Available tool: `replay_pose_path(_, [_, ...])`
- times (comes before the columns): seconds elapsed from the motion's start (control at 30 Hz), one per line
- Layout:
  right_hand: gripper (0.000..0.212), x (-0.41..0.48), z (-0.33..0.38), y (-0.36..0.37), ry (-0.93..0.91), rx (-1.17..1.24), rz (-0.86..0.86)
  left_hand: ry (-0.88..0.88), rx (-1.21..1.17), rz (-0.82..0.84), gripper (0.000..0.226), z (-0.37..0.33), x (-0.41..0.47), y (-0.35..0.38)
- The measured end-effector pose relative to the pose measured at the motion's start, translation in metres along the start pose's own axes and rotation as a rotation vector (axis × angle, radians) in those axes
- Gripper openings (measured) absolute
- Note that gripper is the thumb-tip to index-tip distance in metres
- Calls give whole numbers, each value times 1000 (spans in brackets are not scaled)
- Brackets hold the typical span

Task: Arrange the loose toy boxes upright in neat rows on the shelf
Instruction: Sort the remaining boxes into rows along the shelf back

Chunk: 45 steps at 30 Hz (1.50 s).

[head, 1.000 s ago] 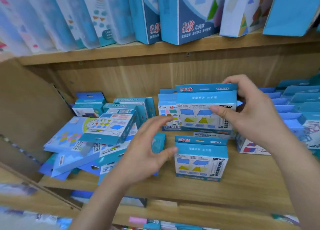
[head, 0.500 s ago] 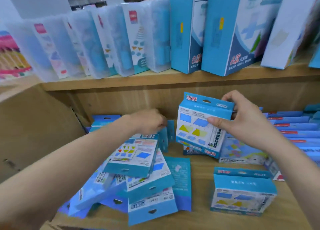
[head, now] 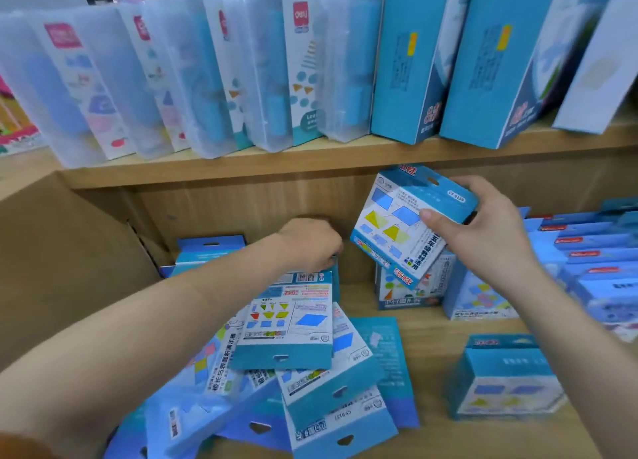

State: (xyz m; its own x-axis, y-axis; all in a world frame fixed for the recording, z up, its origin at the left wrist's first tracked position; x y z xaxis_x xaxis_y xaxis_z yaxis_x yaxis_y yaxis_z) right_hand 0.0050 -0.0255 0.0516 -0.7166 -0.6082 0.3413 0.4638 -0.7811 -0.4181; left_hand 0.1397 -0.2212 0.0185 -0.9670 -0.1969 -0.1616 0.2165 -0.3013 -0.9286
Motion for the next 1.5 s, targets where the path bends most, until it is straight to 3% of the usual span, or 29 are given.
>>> replay_pose_path(0.23, [36, 2, 3, 17, 42, 99, 43, -2, -57, -110, 21, 10, -26, -8])
replay_pose_path(0.5, [31, 6, -1, 16, 158, 299, 38, 114, -120, -34, 13, 10, -49, -2])
replay_pose_path(0.67, [30, 4, 6, 31, 106, 213, 167, 103, -188, -31, 13, 5, -59, 3])
replay_pose_path(0.87, [37, 3, 25, 50, -204, -272, 247, 57, -380, -52, 19, -5, -71, 20])
replay_pose_path(1.0, [41, 9, 29, 62, -311, -508, 310, 5, -452, -36, 28, 2, -71, 19])
replay_pose_path(1.13, [52, 16, 23, 81, -318, -712, 322, -75, -617, -49, 27, 11, -72, 20])
replay_pose_path(1.27, [50, 14, 3, 103, -333, -1006, 315, -109, -714, -100, 25, 13, -74, 24])
replay_pose_path(1.5, [61, 21, 0, 104, -338, -1057, 317, -107, -712, -112, 24, 15, -67, 24])
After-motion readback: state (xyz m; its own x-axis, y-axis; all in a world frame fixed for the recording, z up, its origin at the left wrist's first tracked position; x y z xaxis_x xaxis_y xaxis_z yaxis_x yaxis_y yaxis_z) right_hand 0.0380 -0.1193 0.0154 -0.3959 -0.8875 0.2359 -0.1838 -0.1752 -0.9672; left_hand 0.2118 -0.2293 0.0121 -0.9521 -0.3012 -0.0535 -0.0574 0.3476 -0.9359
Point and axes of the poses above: each hand's wrist, its own x-axis towards the middle knuckle, its own y-axis out of the palm, z = x × y, the point moved 1 cm from there along x, towards the middle knuckle, and after that the axes turned 3 degrees about y, right-handed, at the moved point
